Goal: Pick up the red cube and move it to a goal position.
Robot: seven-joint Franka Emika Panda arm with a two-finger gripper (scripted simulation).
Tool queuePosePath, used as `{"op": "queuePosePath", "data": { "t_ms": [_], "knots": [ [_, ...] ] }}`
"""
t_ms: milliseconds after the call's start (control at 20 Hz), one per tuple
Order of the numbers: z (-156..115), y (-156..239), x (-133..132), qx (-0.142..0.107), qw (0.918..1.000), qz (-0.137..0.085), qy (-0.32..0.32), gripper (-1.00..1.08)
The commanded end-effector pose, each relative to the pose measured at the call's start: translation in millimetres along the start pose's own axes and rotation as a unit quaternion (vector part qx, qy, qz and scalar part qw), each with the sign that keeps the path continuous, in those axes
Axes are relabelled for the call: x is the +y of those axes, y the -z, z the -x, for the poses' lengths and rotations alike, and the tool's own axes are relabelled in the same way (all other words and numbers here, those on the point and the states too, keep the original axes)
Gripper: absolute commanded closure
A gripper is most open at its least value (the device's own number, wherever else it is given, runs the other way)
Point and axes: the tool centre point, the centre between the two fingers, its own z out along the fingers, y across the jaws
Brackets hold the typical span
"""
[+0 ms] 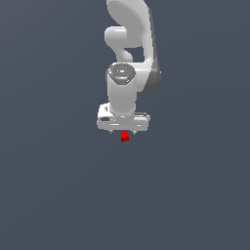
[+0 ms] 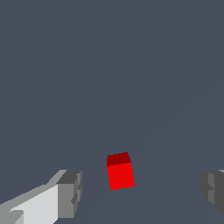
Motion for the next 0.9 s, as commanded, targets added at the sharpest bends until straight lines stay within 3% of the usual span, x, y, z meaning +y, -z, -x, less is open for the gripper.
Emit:
{"op": "queuePosePath", "data": {
  "t_ms": [0, 450, 850],
  "knots": [
    [0, 0, 0, 0.000, 1.0000, 0.000, 0.000, -0.92],
    [8, -16, -1, 0.003, 0.9999, 0.000, 0.009, -0.92],
    [27, -56, -4, 0.012, 0.9994, -0.001, 0.034, -0.92]
  ]
}}
